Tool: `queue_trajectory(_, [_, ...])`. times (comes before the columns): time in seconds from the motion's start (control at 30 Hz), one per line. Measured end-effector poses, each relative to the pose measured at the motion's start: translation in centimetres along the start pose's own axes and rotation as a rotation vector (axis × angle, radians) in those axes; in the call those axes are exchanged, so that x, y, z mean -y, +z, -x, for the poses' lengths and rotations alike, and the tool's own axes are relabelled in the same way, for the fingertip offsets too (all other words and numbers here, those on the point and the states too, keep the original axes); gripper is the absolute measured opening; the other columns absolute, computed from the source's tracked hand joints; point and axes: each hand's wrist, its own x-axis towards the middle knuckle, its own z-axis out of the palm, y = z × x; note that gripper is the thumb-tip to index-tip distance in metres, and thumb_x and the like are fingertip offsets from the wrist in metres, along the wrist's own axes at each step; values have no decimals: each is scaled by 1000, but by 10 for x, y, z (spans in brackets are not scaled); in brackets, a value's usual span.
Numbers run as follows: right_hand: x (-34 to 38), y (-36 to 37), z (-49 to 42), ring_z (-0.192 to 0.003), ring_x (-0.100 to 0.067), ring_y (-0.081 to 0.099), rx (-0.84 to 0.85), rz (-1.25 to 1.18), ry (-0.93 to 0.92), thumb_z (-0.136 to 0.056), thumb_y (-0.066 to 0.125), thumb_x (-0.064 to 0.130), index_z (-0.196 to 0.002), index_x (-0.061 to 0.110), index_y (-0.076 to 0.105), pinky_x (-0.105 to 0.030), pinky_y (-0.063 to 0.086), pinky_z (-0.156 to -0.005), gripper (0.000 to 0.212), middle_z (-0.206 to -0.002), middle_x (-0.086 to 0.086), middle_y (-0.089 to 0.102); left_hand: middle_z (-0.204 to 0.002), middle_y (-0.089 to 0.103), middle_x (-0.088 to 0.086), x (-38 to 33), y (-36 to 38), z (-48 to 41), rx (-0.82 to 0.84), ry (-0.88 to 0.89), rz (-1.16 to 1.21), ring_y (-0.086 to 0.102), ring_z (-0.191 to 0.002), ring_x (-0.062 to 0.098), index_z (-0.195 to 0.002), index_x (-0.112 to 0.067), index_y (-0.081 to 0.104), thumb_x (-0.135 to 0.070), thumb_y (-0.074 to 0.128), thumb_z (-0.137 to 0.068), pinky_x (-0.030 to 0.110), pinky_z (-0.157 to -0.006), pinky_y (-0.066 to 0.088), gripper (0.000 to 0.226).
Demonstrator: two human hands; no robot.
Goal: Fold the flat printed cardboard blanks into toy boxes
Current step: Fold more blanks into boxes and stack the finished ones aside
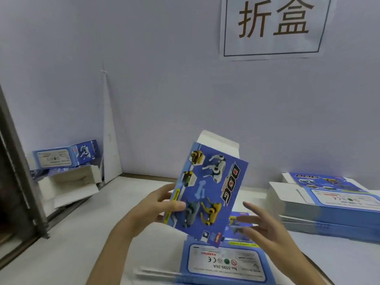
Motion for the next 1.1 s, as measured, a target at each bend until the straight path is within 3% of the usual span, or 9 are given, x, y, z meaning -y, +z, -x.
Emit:
queue_trajectory(0.17, [-1,-4,-1,-87,-21,73,-5,-4,-3,-90,55,-3,-129,20,52,-18,55,-70,45,-99,-1,76,-111,65,8,-46,-68,1,-487,114,667,66,-89,21,-82,-15,76,-27,76,-72,36,-56,59,15])
queue_trajectory(0.27, [-1,-1,-3,-87,-21,73,6,-6,11,-90,55,1,-126,25,53,-20,56,-70,43,-100,0,75,-141,44,7,-78,-103,-9,-875,471,1102,55,-109,20,-138,-19,46,-32,75,-81,32,-57,58,65])
queue_trajectory(0.33, [-1,1,-2,-90,-17,72,36,81,37,-91,57,4,-124,28,55,-26,55,-76,42,-101,4,75,-151,31,2,-82,-101,-19,-1026,419,819,42,-127,22,-151,-26,22,-42,71,-83,40,-83,54,85])
queue_trajectory(0.4, [0,2,-1,-95,-7,70,65,195,66,-90,61,6,-119,32,59,-28,53,-86,39,-105,7,74,-134,46,-4,-67,-71,-35,-941,360,411,46,-116,13,-141,-24,36,-32,60,-93,40,-91,45,54])
queue_trajectory(0.47, [-1,6,0,-99,7,64,114,397,55,-93,62,21,-114,45,59,-22,49,-95,33,-113,21,68,-99,58,-6,-36,-27,-46,-605,308,18,54,-96,5,-105,-20,57,-14,52,-97,28,-83,40,11])
queue_trajectory(0.6, [28,12,8,-92,17,43,281,901,90,-88,48,64,-114,71,37,10,27,-77,29,-123,46,34,-145,45,-1,50,38,-65,-98,-88,-605,43,-131,17,-139,-19,47,-44,56,-93,29,-102,37,53])
queue_trajectory(0.77, [33,15,12,-145,-2,12,556,942,152,-90,59,49,-141,55,26,-13,5,-109,61,-154,31,2,-162,4,-1,88,62,-77,-104,-115,-1063,5,-148,20,-154,-25,14,-64,36,-93,49,-117,7,76])
queue_trajectory(0.93, [22,5,10,-104,10,42,506,826,201,-71,72,47,-125,63,44,-9,32,-88,63,-135,36,36,-154,24,2,83,57,-88,-98,-110,-1241,19,-141,24,-151,-24,20,-66,36,-90,49,-112,11,76])
queue_trajectory(1.1, [9,-15,4,-114,2,41,401,791,188,-62,79,51,-128,55,49,-16,36,-93,72,-138,27,42,-135,36,2,70,49,-90,-73,-107,-1257,27,-129,22,-142,-27,39,-71,43,-84,43,-110,16,73])
